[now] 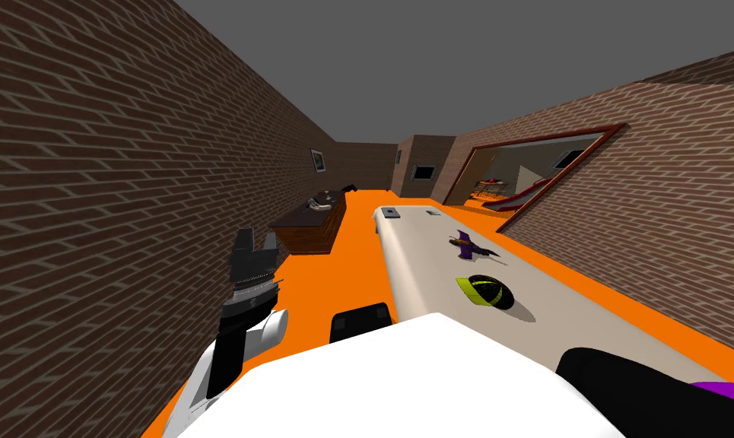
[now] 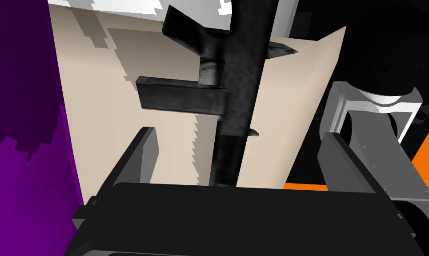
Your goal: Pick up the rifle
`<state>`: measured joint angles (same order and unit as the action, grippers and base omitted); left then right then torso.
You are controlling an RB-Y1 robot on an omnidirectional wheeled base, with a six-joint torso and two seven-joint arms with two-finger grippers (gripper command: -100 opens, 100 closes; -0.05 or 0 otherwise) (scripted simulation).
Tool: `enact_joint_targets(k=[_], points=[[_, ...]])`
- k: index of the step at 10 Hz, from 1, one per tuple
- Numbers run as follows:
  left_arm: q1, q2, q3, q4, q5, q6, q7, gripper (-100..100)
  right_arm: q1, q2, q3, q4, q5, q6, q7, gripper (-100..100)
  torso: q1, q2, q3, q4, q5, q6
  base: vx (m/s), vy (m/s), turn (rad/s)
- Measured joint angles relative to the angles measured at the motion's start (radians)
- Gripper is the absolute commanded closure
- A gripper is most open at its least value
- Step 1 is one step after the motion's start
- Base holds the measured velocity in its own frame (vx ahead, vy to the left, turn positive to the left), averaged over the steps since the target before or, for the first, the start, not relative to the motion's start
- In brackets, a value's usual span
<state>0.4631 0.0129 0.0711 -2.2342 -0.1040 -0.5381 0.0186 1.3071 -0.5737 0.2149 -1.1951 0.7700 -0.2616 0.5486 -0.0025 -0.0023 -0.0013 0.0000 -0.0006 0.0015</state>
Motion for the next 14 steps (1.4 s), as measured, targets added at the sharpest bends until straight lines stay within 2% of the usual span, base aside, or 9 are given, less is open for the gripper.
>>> enact_joint_targets(k=[1,2,3,6,7,11,12,13,14], points=[[0.0,0.0,0.0,0.0,0.0,0.0,0.0,0,-0.023,0.008,0.005,0.015,0.008,-0.006,0.009,-100,0.001,0.0,0.0,0.0,0.0,0.001,0.0,-0.022,0.005],[0.0,0.0,0.0,0.0,0.0,0.0,0.0,0,-0.026,0.008,0.005,0.017,0.009,-0.009,0.011,0,0.003,0.0,0.0,0.0,0.001,0.001,0.0,-0.005,0.001],[0.0,0.0,0.0,0.0,0.0,0.0,0.0,0,-0.025,0.008,0.005,0.016,0.009,-0.008,0.011,-100,0.005,0.0,0.0,0.0,0.001,0.001,-0.023,-0.009,0.048],[0.0,0.0,0.0,0.0,0.0,0.0,0.0,0,-0.095,0.031,0.027,0.079,0.003,0.001,0.008,-100,0.005,0.004,0.002,0.001,0.001,0.001,-0.046,-0.006,0.038],[0.0,0.0,0.0,0.0,0.0,0.0,0.0,0,-0.098,0.032,0.028,0.082,0.003,0.002,0.007,100,0.005,0.003,0.001,0.0,0.001,0.001,0.0,0.0,0.0],[0.0,0.0,0.0,0.0,0.0,0.0,0.0,0,-0.097,0.031,0.029,0.081,0.004,0.001,0.009,100,0.004,0.001,0.001,0.0,0.001,0.002,0.0,0.0,0.0],[0.0,0.0,0.0,0.0,0.0,0.0,0.0,0,-0.097,0.031,0.029,0.081,0.005,0.001,0.01,0,0.004,0.001,0.001,0.0,0.001,0.002,0.0,0.0,0.0],[0.0,0.0,0.0,0.0,0.0,0.0,0.0,0,-0.097,0.03,0.029,0.081,0.005,0.001,0.01,100,0.004,0.001,0.001,0.0,0.001,0.002,0.035,-0.001,-0.063],[0.0,0.0,0.0,0.0,0.0,0.0,0.0,0,-0.077,0.024,0.024,0.06,0.005,0.002,0.008,100,0.004,-0.001,0.0,0.0,0.001,0.003,0.055,0.005,-0.081]])
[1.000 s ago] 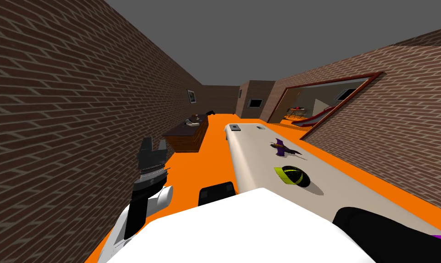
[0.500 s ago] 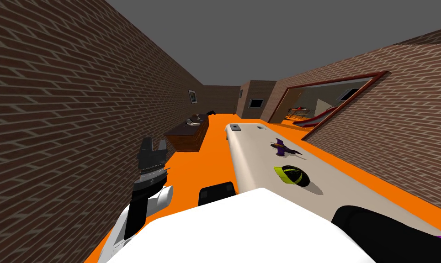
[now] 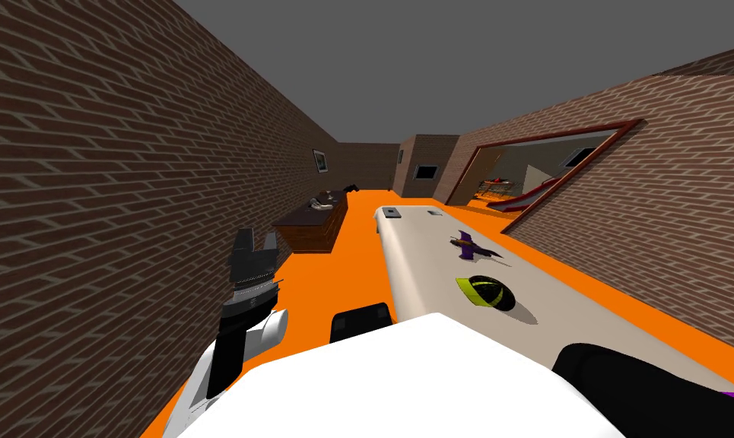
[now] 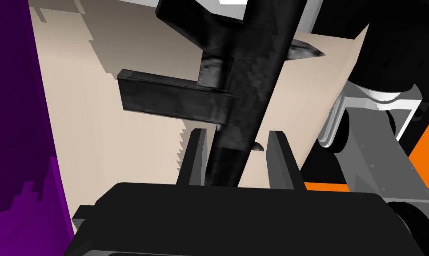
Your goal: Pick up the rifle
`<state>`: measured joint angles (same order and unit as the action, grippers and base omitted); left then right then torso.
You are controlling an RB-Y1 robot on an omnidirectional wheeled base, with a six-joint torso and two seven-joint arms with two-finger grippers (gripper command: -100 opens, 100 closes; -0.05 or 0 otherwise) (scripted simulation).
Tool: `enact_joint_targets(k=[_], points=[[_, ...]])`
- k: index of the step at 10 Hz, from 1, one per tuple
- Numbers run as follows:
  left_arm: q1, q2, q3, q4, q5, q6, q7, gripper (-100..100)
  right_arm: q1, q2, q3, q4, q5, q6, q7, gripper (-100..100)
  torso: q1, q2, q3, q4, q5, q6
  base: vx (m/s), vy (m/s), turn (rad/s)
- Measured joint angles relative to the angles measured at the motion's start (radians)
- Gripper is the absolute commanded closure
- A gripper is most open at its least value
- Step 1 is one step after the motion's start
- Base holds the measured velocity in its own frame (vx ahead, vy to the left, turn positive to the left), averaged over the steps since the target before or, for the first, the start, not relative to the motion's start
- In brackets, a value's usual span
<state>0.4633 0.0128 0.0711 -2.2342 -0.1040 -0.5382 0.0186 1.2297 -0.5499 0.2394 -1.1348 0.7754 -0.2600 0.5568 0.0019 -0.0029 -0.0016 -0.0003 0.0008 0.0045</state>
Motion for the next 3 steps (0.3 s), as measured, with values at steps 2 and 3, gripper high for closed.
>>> enact_joint_targets(k=[2,3], points=[[0.0,0.0,0.0,0.0,0.0,0.0,0.0,0,0.042,-0.013,-0.012,-0.038,0.002,-0.003,-0.002,100,0.001,-0.002,-0.001,0.0,0.0,-0.001,0.035,0.008,-0.027],[0.0,0.0,0.0,0.0,0.0,0.0,0.0,0,0.044,-0.013,-0.013,-0.04,0.002,-0.004,-0.002,0,0.001,-0.001,0.0,0.0,0.0,-0.002,0.0,0.0,0.0]])
